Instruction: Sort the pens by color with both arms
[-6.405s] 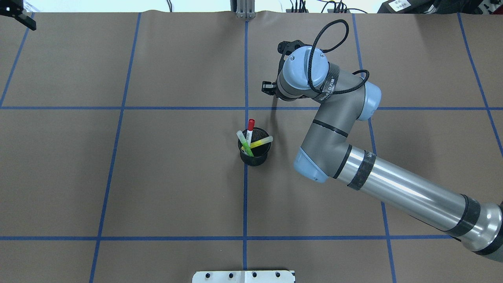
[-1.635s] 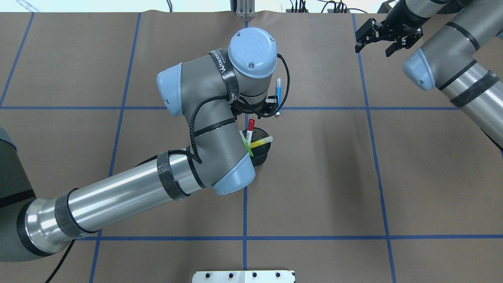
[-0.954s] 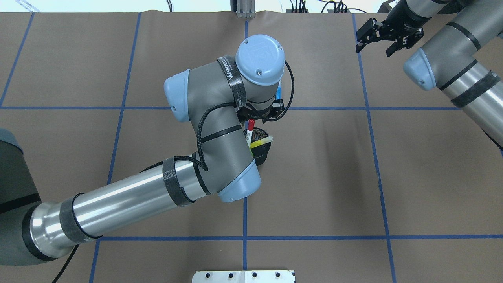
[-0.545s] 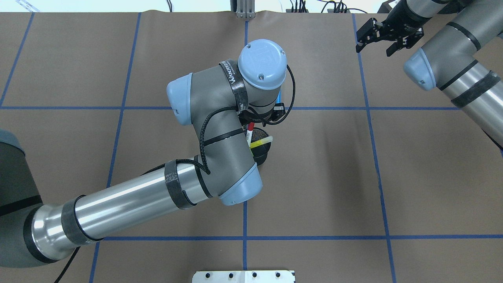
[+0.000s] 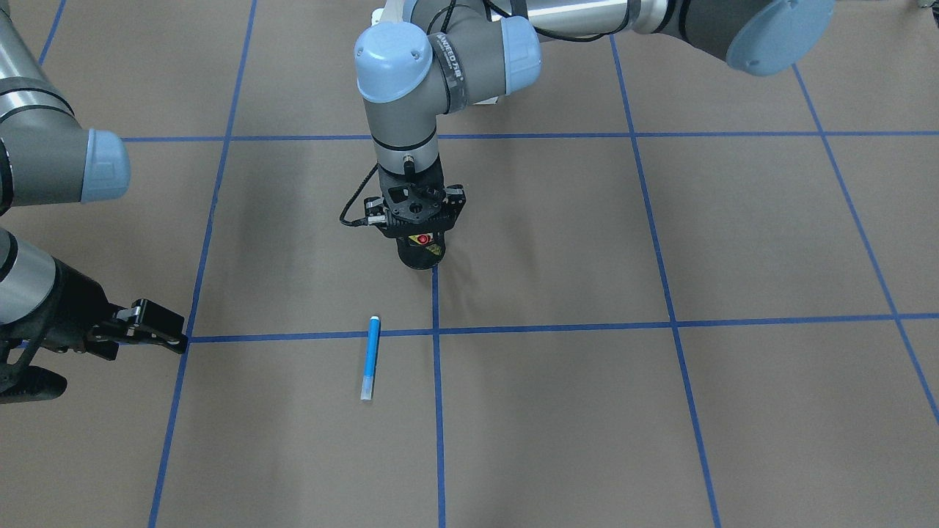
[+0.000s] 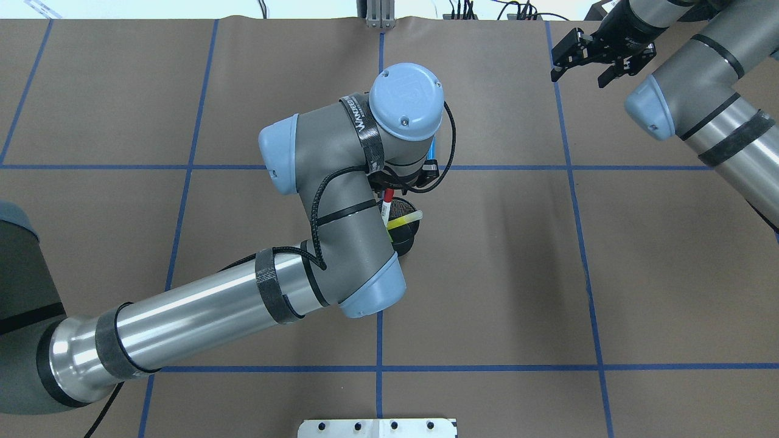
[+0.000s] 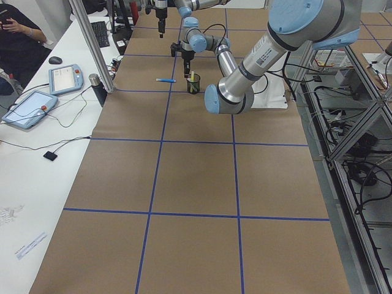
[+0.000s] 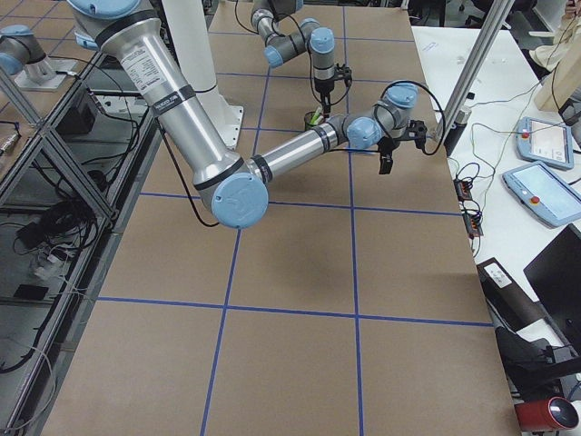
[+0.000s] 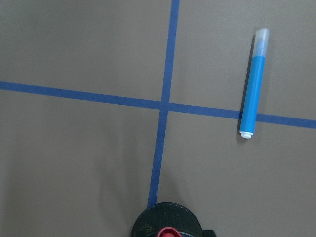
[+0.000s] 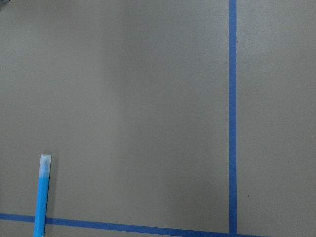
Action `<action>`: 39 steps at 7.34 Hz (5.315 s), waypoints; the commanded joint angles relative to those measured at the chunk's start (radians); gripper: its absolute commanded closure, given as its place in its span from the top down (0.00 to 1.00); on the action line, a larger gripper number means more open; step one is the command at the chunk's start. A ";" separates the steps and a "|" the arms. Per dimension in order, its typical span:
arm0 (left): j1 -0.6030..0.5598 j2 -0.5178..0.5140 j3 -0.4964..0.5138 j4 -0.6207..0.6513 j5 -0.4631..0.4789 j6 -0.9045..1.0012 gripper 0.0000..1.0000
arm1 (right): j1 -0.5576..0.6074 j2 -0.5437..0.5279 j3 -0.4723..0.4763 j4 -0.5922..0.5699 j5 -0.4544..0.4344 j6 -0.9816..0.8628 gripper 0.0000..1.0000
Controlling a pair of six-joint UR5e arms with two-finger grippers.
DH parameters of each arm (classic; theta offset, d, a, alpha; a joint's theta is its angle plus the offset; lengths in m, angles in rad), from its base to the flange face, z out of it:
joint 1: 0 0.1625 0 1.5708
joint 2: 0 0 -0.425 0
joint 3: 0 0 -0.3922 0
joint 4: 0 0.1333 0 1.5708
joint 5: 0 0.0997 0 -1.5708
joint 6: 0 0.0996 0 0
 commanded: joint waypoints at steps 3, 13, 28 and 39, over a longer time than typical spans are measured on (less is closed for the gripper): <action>-0.004 0.003 0.004 0.003 0.019 0.006 0.46 | 0.001 0.002 -0.001 0.000 0.000 -0.001 0.99; -0.010 0.026 -0.002 0.008 0.025 0.027 0.31 | -0.001 0.002 0.002 0.000 -0.002 0.000 0.99; -0.005 0.066 -0.073 0.017 0.020 0.016 0.37 | -0.001 -0.002 0.002 0.000 -0.002 0.000 0.99; 0.019 0.054 -0.056 -0.011 0.025 -0.017 0.35 | -0.001 -0.003 0.003 0.000 -0.002 0.000 0.99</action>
